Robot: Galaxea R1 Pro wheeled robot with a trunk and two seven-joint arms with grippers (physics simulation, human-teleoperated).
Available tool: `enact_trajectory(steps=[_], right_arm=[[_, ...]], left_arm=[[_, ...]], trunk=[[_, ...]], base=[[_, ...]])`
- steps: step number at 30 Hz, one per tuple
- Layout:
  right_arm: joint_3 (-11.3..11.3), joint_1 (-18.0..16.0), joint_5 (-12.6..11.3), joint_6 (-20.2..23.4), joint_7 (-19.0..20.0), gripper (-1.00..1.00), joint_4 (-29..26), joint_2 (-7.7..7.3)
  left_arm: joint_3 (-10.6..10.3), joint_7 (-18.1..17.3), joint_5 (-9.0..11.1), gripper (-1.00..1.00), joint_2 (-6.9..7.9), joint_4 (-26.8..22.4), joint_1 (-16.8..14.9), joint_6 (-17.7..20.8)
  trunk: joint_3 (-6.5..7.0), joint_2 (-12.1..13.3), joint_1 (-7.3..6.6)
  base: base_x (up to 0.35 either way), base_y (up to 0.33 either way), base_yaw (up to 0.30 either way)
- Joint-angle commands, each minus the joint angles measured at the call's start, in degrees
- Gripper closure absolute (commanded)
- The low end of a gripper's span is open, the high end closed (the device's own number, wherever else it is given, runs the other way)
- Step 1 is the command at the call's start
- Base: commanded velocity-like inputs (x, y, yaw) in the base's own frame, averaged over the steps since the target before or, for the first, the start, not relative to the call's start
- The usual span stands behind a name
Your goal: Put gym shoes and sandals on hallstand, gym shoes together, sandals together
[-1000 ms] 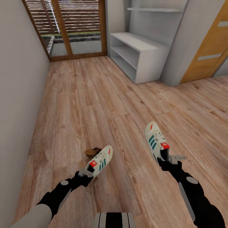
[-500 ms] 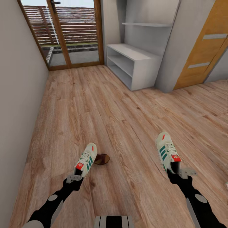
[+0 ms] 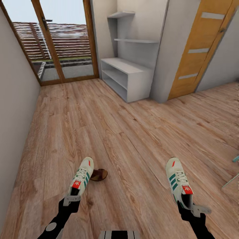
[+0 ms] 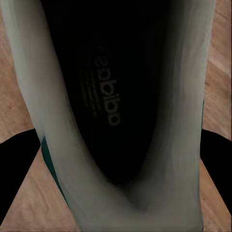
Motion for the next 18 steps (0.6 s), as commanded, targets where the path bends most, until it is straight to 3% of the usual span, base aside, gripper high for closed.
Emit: enact_trajectory(steps=[1,9,15,18], right_arm=[[-0.3,0.0,0.0,-0.9,0.6,1.0,1.1,0.04],[-0.3,0.1,0.0,-5.1,0.6,1.0,9.2,0.03],[-0.3,0.1,0.0,-5.1,0.6,1.0,9.5,0.01],[-0.2,0.1,0.0,-5.2,0.5,1.0,9.5,0.05]], left_arm=[[0.5,-0.3,-0.4,1.0,-0.07,0.0,0.1,-0.3],[0.5,0.6,-0.2,1.0,-0.32,0.9,1.0,-0.8],[0.5,0.7,-0.2,1.0,-0.33,1.7,1.1,-0.8],[0.5,0.7,-0.2,1.0,-0.37,1.8,1.1,-0.8]], trunk=[[0.26,0.0,-0.03],[2.53,0.1,-0.24],[4.23,0.2,-0.4],[4.96,1.4,-1.05]], base=[[0.0,0.0,-0.212],[0.0,0.0,-0.213],[0.0,0.0,-0.212],[0.0,0.0,-0.212]])
